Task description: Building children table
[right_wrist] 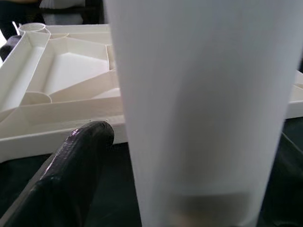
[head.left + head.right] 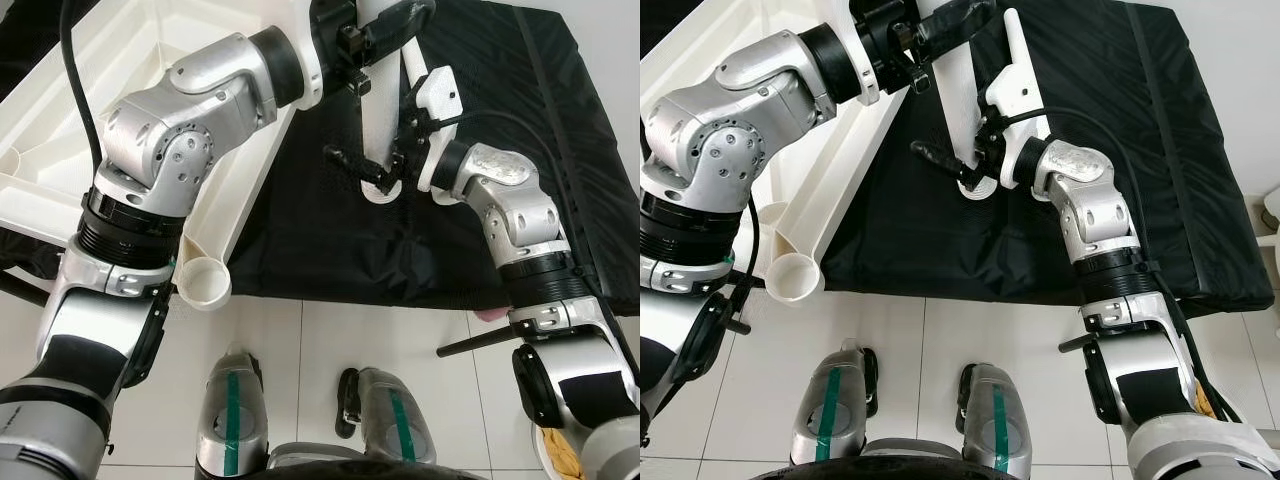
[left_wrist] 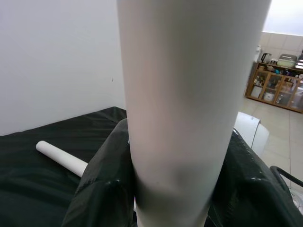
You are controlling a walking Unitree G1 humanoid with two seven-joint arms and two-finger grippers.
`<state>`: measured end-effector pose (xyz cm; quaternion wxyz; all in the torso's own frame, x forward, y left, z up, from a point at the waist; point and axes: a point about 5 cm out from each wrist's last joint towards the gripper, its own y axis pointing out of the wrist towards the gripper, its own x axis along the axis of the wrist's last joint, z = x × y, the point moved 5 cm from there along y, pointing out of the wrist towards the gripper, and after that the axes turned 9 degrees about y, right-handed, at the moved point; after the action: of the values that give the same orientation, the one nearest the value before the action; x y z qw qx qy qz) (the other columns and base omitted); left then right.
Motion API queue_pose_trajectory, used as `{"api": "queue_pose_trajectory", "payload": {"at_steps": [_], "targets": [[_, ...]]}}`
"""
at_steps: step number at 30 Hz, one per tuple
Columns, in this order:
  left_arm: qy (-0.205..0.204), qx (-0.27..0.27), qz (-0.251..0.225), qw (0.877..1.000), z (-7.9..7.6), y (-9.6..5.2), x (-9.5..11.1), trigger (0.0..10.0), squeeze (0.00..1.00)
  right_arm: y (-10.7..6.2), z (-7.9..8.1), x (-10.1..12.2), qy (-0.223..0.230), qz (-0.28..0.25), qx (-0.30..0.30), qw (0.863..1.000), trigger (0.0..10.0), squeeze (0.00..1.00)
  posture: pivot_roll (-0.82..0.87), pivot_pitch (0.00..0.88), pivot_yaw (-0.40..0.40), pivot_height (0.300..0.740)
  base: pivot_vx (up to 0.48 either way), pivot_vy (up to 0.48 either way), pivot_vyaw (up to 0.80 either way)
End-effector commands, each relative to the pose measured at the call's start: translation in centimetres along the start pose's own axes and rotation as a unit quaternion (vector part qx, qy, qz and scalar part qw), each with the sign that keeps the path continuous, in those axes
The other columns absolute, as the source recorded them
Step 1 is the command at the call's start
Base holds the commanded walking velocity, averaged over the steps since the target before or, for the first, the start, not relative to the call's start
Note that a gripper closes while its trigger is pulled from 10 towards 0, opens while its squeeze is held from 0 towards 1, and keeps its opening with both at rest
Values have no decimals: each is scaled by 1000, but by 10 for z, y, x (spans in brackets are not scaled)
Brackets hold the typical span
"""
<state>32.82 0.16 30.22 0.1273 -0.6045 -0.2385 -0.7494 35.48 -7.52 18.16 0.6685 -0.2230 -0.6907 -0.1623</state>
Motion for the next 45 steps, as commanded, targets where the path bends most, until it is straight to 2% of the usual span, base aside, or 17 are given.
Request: {"api": "queue_pose_trajectory", "payload": {"at_steps": [1, 7, 8, 10, 11, 13, 14, 18, 19, 21, 22, 23, 26, 27, 43, 44, 45], "targets": [[25, -132, -30, 990, -31, 0, 13, 10000, 0, -1, 1, -1, -13, 16, 7, 1000, 10000, 0, 36, 0, -48, 740, 0, 0, 0], [30, -140, -21, 989, -33, -1, 9, 10000, 0, -7, -3, -1, -30, 38, 11, 999, 10000, 0, 32, 0, -43, 740, 0, 0, 0], [31, -141, -20, 989, -33, -1, 8, 10000, 0, -9, -5, 0, -34, 41, 11, 999, 8039, 0, 31, 0, -42, 740, 0, 0, 0], [32, -142, -19, 989, -33, -1, 8, 10000, 0, -11, -6, 1, -39, 44, 11, 998, 8039, 0, 31, 0, -42, 740, 0, 0, 0], [33, -143, -19, 989, -33, -1, 8, 10000, 0, -12, -8, 2, -39, 45, 9, 998, 7529, 0, 29, 0, -40, 740, 0, 0, 0], [33, -144, -19, 989, -34, -1, 8, 10000, 0, -13, -8, 2, -38, 45, 9, 998, 7529, 0, 28, 0, -40, 740, 0, 0, 0], [33, -144, -19, 989, -34, -1, 8, 10000, 0, -13, -9, 3, -42, 45, 8, 998, 9294, 0, 27, 0, -40, 740, 0, 0, 0], [32, -145, -19, 989, -34, 0, 8, 10000, 0, -14, -9, 5, -43, 43, 7, 998, 9451, 0, 25, 0, -40, 740, 0, 0, 0], [33, -145, -19, 989, -35, 0, 7, 10000, 0, -14, -9, 4, -41, 43, 8, 998, 10000, 0, 26, 0, -39, 740, 0, 0, 0], [33, -146, -19, 989, -35, 0, 7, 10000, 0, -13, -9, 4, -41, 43, 8, 998, 9569, 0, 26, 0, -39, 740, 0, 0, 0], [33, -147, -19, 988, -36, 0, 7, 10000, 0, -13, -8, 4, -39, 44, 9, 998, 8588, 0, 26, 0, -39, 740, 0, 0, 0], [35, -147, -19, 988, -36, 0, 7, 10000, 0, -13, -8, 3, -38, 45, 10, 998, 4980, 0, 27, 0, -39, 740, 0, 0, 0], [36, -148, -20, 988, -37, 0, 8, 10000, 0, -13, -7, 2, -36, 45, 11, 998, 4980, 0, 27, 0, -39, 740, 0, 0, 0], [36, -147, -19, 988, -37, 0, 8, 10000, 0, -13, -8, 2, -35, 46, 10, 998, 0, 0, 28, 0, -39, 740, 0, 0, 0], [43, -143, -28, 988, -34, 2, 16, 10000, 0, -12, -8, -1, -24, 39, 9, 999, 0, 0, 38, 0, -42, 740, 0, 0, 0], [41, -144, -30, 988, -33, 1, 17, 10000, 0, -12, -7, 1, -29, 33, 8, 999, 8392, 0, 39, 0, -43, 740, 0, 0, 0], [37, -144, -33, 988, -33, 1, 17, 10000, 357, -10, -10, 4, -24, 21, -1, 999, 10000, 0, 38, 2, -44, 740, 0, 0, 0]]}}
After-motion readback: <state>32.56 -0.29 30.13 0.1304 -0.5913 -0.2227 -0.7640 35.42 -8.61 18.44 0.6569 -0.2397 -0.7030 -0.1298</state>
